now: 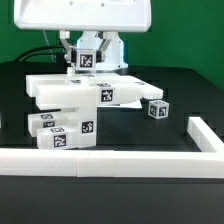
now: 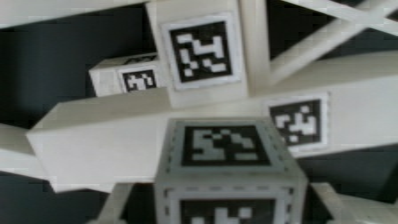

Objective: Assemble chair

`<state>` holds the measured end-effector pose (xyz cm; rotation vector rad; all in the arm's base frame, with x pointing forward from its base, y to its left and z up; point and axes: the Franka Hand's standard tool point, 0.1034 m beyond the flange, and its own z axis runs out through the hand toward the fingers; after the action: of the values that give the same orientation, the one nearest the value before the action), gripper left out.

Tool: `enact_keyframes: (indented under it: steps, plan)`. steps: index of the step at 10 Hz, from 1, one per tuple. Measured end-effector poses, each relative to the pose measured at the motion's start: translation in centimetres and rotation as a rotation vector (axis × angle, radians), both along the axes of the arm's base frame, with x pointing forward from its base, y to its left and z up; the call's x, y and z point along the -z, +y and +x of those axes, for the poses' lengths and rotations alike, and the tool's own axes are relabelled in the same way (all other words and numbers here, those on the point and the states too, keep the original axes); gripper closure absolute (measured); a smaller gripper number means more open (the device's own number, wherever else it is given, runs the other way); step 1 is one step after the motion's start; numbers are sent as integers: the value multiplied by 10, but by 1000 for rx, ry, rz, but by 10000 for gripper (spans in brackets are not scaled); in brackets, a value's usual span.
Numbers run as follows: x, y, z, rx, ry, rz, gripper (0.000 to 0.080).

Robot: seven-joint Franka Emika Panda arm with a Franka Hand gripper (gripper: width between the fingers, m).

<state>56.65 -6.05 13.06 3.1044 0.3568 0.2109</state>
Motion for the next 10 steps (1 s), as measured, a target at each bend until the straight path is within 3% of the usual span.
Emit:
enact_keyframes:
  steps: [2, 10]
  plan:
    - [6, -10, 1, 10, 8, -7, 515]
    - [7, 6, 8, 89, -2, 6, 515]
